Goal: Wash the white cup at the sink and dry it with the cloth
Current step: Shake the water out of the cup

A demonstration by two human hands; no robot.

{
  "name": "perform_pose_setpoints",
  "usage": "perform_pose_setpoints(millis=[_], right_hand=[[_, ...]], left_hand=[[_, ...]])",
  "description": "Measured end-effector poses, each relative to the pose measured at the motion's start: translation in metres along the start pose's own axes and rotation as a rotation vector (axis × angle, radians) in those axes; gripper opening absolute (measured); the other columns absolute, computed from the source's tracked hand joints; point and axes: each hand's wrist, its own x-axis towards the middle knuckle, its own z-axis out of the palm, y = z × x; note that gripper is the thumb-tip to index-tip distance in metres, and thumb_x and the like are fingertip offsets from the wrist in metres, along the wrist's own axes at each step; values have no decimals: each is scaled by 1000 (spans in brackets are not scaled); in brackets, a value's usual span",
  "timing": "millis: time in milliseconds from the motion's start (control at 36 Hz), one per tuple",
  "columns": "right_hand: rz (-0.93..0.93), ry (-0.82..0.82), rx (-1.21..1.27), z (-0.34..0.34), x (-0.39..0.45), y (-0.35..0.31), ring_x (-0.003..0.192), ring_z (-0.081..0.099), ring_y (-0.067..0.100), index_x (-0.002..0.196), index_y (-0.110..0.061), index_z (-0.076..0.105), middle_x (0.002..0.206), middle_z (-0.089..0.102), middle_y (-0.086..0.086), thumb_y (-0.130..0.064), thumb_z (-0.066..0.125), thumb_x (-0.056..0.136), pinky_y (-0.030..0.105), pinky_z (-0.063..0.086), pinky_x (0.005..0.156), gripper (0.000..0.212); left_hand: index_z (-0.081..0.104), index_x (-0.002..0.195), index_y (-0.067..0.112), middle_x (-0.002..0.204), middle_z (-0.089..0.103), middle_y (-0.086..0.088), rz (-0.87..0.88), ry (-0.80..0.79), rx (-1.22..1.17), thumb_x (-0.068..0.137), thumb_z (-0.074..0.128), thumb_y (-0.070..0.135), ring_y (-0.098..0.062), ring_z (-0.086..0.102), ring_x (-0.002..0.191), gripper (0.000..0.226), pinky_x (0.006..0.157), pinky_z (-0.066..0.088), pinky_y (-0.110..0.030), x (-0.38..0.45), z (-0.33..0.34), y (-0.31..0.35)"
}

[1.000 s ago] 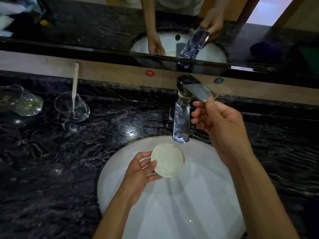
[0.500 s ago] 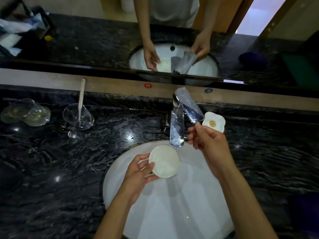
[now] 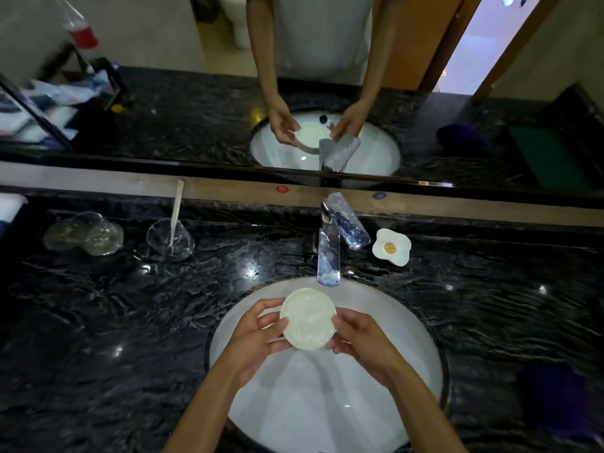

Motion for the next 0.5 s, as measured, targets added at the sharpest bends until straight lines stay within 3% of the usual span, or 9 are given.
perform_pose_setpoints(millis=[194, 278, 333, 500], right_hand=[[-68, 58, -174, 4, -6, -9, 66, 62, 18, 121, -8, 64, 89, 68, 15, -10, 48, 103, 26, 55, 63, 25], [-117, 103, -280, 5, -10, -11, 64, 61, 17, 122, -11, 64, 100, 69, 12, -12, 49, 102, 24, 55, 60, 25], [-160, 118, -332, 6, -14, -11, 63, 62, 18, 121, -12, 63, 103, 68, 10, -11, 49, 102, 26, 56, 62, 24], [-236, 160, -377, 11, -27, -13, 62, 64, 19, 119, -13, 62, 101, 70, 8, -8, 51, 100, 37, 60, 67, 23]], left_hand=[[60, 129, 16, 120, 69, -18, -71, -61, 0, 78, 76, 6, -34, 70, 106, 54, 88, 58, -51, -13, -4, 15], [61, 127, 5, 122, 69, -21, -103, -107, 65, 88, 69, 4, -32, 71, 104, 40, 82, 61, -40, -19, -4, 23], [65, 119, 3, 113, 74, -17, -101, -124, 115, 93, 64, 2, -27, 73, 98, 27, 79, 61, -34, -23, -3, 26], [65, 114, 6, 102, 75, -11, -31, -103, 246, 93, 63, 1, -21, 74, 92, 21, 82, 62, -35, -31, 3, 30]])
